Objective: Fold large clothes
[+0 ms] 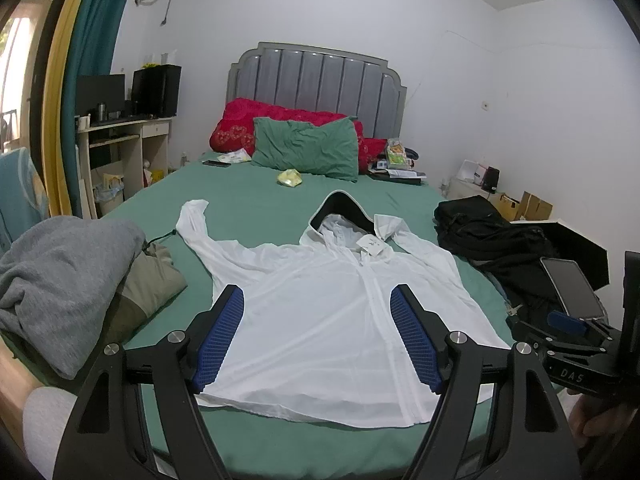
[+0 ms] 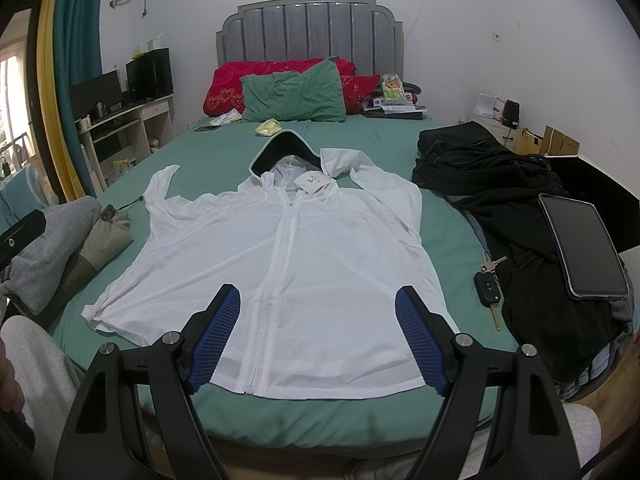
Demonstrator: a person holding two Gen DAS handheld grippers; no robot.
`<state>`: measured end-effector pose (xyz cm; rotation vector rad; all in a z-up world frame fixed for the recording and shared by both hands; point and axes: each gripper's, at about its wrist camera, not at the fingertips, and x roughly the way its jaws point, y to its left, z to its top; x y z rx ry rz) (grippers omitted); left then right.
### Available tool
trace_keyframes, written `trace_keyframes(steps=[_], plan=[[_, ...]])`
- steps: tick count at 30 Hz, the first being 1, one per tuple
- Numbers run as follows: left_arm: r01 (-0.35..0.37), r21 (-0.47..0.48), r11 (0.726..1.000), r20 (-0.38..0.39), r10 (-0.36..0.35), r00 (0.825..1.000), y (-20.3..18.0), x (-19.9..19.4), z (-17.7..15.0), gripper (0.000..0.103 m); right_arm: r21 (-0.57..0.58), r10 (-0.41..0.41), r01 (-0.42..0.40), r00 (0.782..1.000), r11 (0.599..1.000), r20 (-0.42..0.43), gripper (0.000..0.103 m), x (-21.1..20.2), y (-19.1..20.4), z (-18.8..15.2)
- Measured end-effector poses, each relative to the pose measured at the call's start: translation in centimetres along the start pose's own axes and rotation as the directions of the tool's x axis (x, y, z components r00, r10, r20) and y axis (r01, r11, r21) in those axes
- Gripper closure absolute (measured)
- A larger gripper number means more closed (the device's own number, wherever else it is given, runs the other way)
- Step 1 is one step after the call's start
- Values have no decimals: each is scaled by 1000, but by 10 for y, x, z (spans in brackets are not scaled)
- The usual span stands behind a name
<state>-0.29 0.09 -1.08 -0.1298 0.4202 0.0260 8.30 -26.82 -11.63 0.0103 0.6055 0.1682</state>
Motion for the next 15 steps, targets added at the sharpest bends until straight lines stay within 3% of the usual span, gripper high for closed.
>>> trace_keyframes(steps=[15], plan=[[1, -1, 1000, -2, -1, 1000, 0, 0, -1, 24, 2, 1, 0, 1000, 1000, -2, 23, 0, 0, 0]])
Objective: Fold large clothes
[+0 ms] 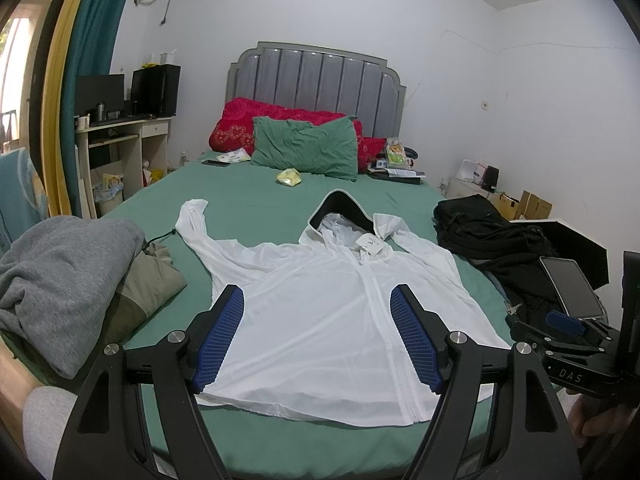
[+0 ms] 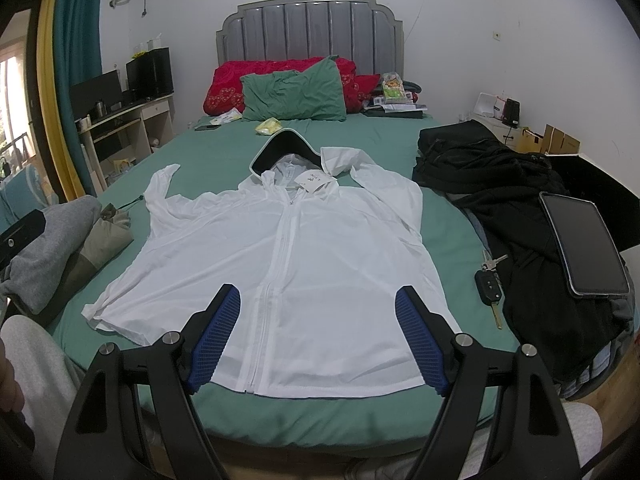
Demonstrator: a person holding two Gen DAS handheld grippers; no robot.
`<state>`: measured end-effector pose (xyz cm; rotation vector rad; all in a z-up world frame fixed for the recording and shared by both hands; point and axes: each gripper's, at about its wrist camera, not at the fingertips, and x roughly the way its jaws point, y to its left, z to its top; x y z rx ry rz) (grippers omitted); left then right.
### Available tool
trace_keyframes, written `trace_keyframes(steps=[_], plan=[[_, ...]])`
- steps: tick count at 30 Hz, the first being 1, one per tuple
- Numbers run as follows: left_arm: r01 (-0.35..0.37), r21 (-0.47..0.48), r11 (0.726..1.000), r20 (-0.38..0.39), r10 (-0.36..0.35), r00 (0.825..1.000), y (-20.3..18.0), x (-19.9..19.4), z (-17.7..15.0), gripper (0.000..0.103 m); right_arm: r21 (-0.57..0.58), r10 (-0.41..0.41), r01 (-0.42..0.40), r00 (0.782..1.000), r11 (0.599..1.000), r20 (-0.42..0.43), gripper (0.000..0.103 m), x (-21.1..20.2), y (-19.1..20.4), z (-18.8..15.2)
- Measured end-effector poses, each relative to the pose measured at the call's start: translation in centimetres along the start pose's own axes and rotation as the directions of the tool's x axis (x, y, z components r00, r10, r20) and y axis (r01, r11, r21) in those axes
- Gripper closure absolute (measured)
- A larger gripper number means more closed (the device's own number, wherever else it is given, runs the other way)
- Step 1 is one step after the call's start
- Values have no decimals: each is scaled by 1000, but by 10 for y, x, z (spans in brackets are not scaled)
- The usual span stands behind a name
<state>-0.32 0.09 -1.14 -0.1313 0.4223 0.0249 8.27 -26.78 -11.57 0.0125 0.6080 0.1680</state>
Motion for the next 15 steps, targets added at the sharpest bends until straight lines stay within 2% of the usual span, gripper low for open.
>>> trace_keyframes(steps=[15], plan=[[1, -1, 1000, 0, -1, 1000, 1, 0, 0, 24, 1, -4, 4, 1000, 1000, -2, 23, -1, 1, 2]])
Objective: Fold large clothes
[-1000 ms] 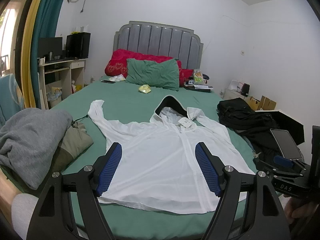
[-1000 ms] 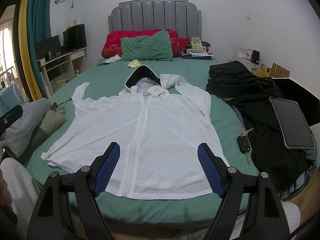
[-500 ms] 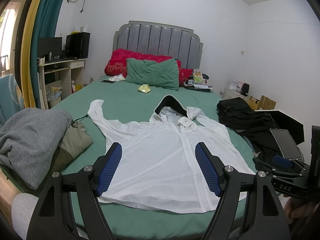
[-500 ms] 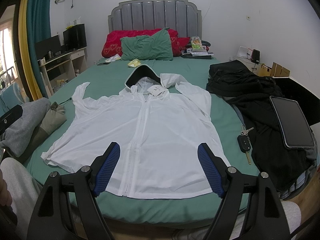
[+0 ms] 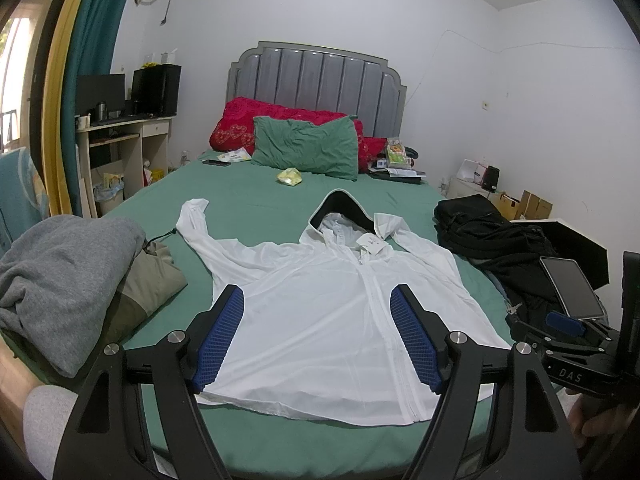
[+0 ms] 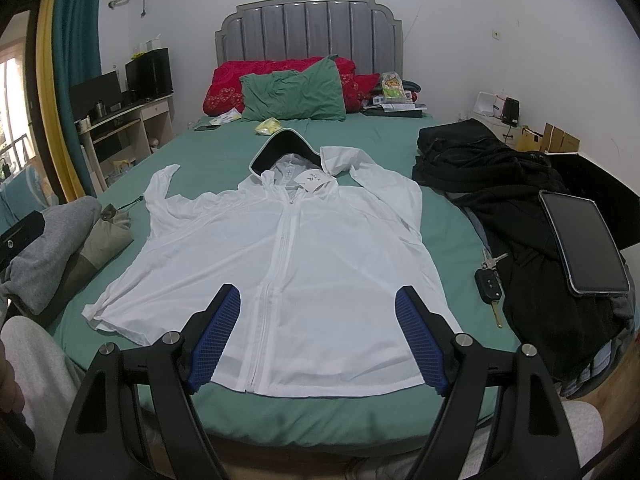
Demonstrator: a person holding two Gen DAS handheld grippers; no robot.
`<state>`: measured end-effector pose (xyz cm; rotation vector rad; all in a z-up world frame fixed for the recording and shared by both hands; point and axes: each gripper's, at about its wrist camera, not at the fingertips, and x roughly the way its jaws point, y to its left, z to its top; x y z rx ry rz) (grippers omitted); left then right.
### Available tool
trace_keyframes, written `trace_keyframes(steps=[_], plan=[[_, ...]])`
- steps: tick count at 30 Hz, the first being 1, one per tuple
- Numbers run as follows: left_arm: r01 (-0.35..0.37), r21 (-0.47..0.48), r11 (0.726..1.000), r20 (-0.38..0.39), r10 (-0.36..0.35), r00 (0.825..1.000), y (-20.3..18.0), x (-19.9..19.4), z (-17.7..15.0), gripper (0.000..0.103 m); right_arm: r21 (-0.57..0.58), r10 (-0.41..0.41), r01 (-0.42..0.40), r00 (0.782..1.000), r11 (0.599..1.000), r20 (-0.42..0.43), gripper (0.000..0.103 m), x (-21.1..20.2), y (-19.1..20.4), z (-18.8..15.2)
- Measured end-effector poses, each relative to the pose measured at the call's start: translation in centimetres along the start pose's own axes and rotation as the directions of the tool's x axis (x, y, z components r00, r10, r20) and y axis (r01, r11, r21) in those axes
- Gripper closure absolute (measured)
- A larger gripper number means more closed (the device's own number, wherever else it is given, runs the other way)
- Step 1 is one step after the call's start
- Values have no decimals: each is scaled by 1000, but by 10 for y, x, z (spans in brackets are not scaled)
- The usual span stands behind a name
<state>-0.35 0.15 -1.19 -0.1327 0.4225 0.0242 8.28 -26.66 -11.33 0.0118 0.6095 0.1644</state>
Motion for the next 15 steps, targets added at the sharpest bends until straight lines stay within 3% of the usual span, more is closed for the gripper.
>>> trace_keyframes(steps=[7, 11, 15], plan=[[5, 5, 1000, -3, -5, 1000, 1, 3, -2, 24, 14, -1, 1, 1000, 1000, -2, 23, 1, 5, -3], [55, -22, 998, -15, -55, 998, 8, 11, -5, 24, 1, -3, 3, 1000, 1000, -20, 23, 7, 11, -5], [69, 3, 998, -64, -69, 996, 9, 33, 0, 24, 13, -6, 7, 999, 1000, -50, 23, 28, 1, -4]])
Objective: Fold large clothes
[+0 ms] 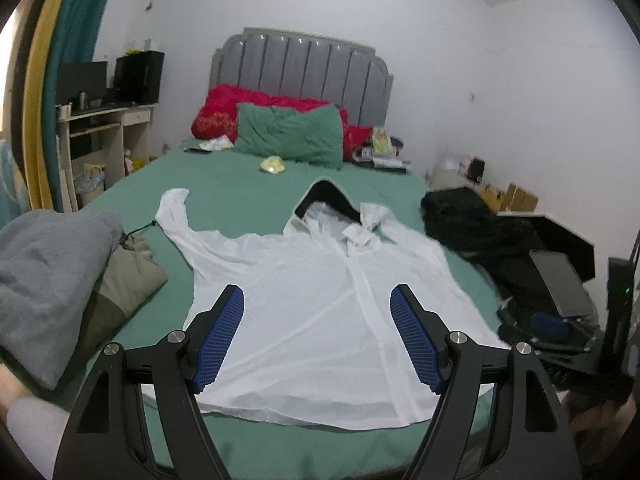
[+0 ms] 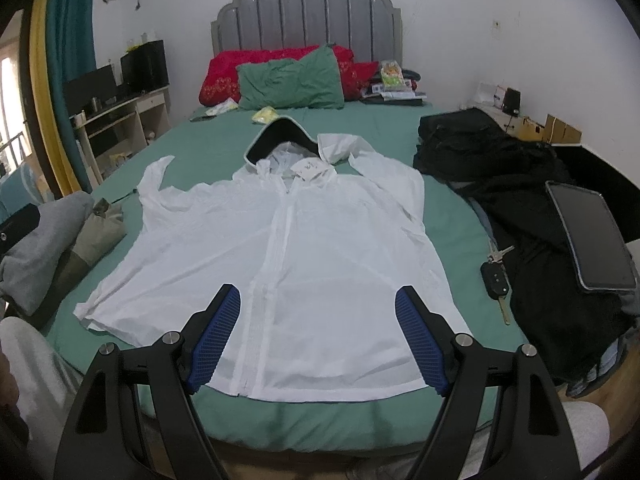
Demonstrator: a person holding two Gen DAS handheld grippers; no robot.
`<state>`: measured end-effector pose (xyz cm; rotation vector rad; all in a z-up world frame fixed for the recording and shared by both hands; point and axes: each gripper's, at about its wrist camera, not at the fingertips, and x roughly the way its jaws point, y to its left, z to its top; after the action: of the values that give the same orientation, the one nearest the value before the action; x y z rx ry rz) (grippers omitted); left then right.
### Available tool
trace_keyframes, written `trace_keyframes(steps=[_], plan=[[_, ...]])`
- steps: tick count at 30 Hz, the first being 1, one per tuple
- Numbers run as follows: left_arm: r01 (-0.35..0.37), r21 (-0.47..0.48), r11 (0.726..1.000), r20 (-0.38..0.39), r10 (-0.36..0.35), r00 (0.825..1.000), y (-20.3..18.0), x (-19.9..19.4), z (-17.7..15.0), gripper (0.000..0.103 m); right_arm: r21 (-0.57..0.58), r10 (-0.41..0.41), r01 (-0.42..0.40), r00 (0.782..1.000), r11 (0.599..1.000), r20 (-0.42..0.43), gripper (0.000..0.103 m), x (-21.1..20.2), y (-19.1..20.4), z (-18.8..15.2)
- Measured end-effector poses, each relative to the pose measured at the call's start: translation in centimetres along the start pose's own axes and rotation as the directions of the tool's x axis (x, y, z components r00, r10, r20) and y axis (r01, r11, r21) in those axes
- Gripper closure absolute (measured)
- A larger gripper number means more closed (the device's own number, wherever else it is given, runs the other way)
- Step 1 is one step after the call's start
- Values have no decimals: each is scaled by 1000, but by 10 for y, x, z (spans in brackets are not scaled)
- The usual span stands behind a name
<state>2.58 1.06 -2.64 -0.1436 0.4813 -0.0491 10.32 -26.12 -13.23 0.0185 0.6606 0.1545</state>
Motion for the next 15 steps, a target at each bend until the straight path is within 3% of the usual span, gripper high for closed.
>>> trace_keyframes(steps=[5, 12, 14, 15], plan=[[-39, 33, 999, -77, 41, 996, 7, 46, 14, 24, 5, -25, 25, 1000, 1000, -16, 23, 29, -28, 21], [-3, 39, 999, -137, 8, 991, 27, 133, 38, 24, 0, -45, 45, 997, 999, -56, 24, 95, -73, 66], [-12, 61, 998, -147, 21, 989, 32, 161, 42, 24, -35, -46, 44, 997, 998, -70, 27, 117, -79, 78], [-10, 66, 998, -156, 20, 988, 36, 175, 45, 24, -51, -47, 43, 995, 998, -84, 35, 132, -81, 84]])
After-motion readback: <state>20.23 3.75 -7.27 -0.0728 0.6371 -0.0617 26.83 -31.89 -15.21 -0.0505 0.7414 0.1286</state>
